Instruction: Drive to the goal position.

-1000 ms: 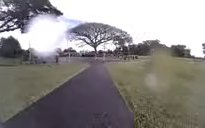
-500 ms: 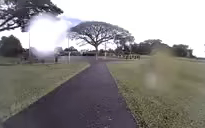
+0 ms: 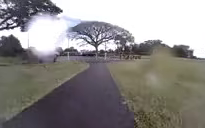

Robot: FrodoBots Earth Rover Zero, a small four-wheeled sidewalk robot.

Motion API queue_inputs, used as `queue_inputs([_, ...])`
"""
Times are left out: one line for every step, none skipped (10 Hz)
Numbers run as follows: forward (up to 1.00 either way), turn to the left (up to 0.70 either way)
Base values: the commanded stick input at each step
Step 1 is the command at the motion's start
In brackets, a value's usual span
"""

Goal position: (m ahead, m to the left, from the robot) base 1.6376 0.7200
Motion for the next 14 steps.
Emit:
queue_inputs([0.85, 0.00])
queue_inputs([0.85, 0.00])
queue_inputs([0.85, 0.00])
queue_inputs([0.85, 0.00])
queue_inputs([0.85, -0.03])
queue_inputs([0.85, -0.13])
queue_inputs([0.85, -0.28])
queue_inputs([0.85, -0.34])
queue_inputs([0.85, -0.20])
queue_inputs([0.85, 0.00])
queue_inputs([0.85, 0.00])
queue_inputs([0.85, 0.00])
queue_inputs([0.85, 0.00])
queue_inputs([0.85, 0.00])
